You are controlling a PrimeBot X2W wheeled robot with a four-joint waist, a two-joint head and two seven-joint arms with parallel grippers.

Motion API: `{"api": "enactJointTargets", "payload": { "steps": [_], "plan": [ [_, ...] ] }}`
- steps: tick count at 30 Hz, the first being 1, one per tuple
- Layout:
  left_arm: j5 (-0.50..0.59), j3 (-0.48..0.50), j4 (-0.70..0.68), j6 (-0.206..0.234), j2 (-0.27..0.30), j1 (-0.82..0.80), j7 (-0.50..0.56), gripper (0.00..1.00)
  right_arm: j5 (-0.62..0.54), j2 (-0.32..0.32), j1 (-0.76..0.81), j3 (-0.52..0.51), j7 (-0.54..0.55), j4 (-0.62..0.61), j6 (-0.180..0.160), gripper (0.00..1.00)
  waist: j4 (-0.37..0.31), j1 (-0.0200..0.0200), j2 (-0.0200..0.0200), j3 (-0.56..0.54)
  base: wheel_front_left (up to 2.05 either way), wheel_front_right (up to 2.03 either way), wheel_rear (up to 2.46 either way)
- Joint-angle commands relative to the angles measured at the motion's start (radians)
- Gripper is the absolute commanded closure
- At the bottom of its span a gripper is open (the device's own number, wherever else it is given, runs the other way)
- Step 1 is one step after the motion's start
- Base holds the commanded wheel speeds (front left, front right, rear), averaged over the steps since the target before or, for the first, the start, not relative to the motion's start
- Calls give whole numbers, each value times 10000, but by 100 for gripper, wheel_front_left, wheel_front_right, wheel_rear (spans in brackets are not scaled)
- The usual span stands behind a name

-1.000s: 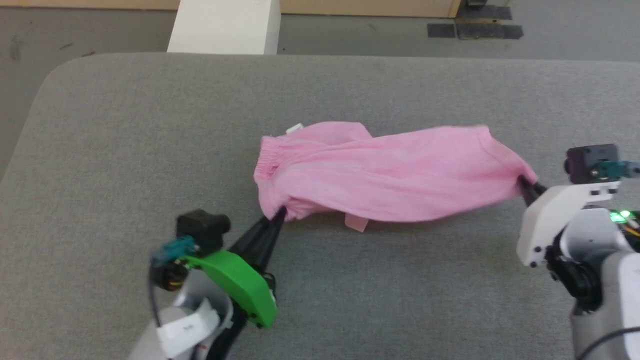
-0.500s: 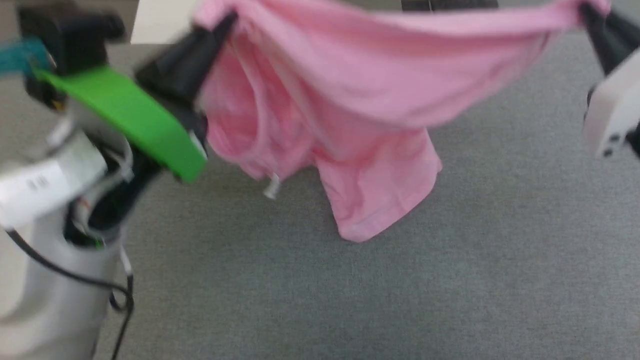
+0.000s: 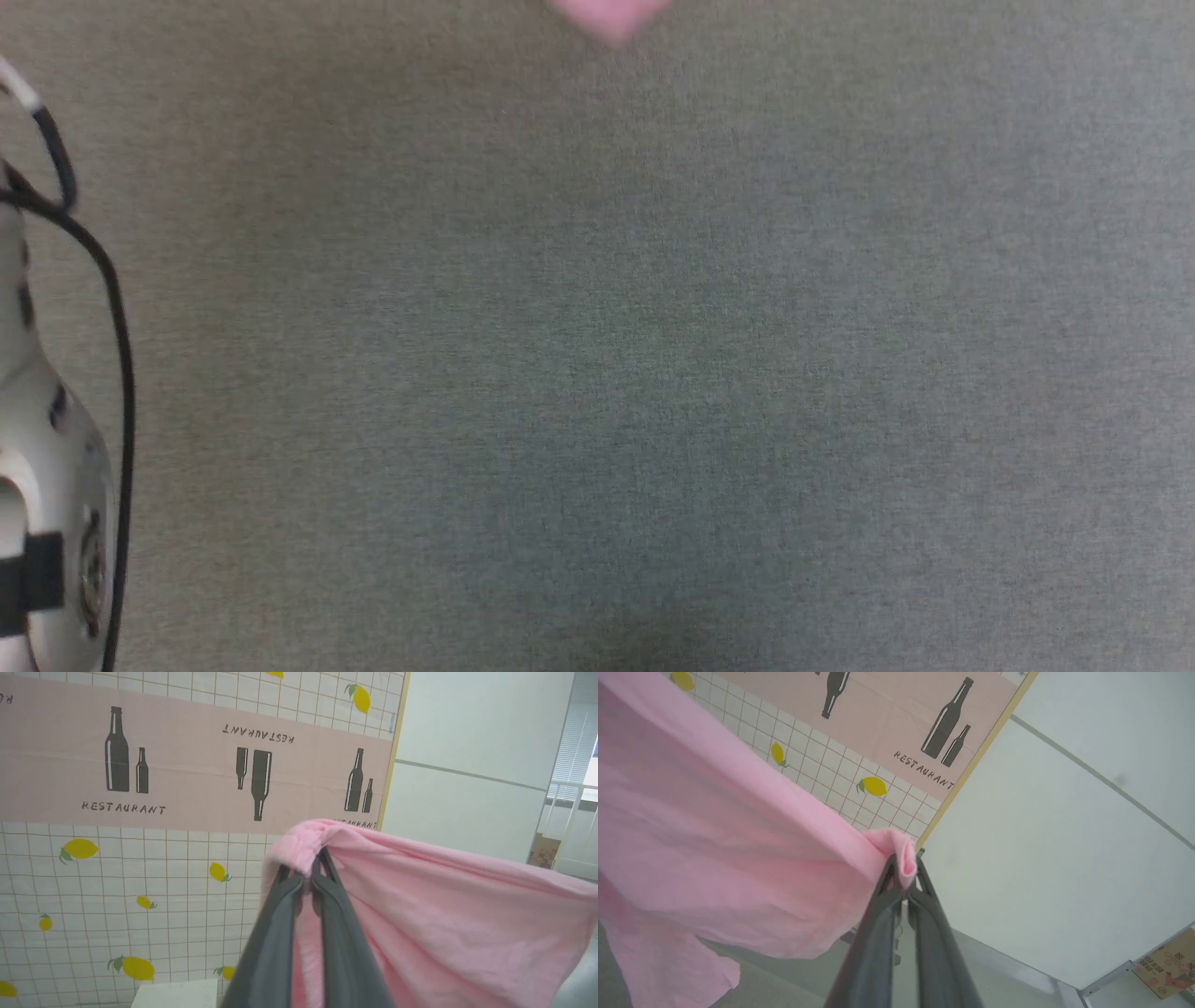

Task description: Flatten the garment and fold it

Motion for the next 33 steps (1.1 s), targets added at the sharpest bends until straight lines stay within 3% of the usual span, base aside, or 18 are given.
{"api": "enactJointTargets", "payload": {
  "steps": [1, 5, 9, 10, 11, 19, 24, 33],
  "plan": [
    [127, 153, 211, 121, -27, -429, -386, 100, -224, 76, -367, -96, -365, 250, -17, 100, -345, -1, 0, 750, 0, 0, 0],
    [158, 335, 844, 103, -150, -740, -1241, 100, -393, 384, -767, -220, -1119, 932, -17, 100, -321, -1, 0, 818, 0, 0, 0],
    [-119, 213, 1461, -198, -319, 72, -1402, 100, -78, 426, -53, -76, -1213, 1420, -17, 100, -189, -1, 0, 628, 0, 0, 0],
    [-253, 137, 1602, -329, -403, 508, -1390, 100, 91, 412, 316, -25, -1189, 1463, -17, 100, -153, -1, 0, 525, 0, 0, 0],
    [-265, -285, 1810, -604, -393, 1903, -1258, 100, 653, 254, 1656, 210, -808, 1394, -17, 100, -44, -1, 0, 199, 0, 0, 0],
    [-638, -1284, 1219, -956, 65, 6308, -267, 100, 2145, -139, 6223, 146, 261, -369, -17, 100, 37, -1, 0, -1001, 0, 0, 0],
    [-1179, -1542, -13, -807, 307, 9197, 513, 100, 2407, 227, 9293, -640, 708, -1635, -17, 100, 64, -1, 0, -1784, 0, 0, 0],
    [-1326, -2039, -2275, 113, 838, 12971, 1720, 100, 2018, 1367, 13572, -1992, 1763, -3438, -17, 100, 294, -1, 0, -2713, 0, 0, 0]
  ]
}}
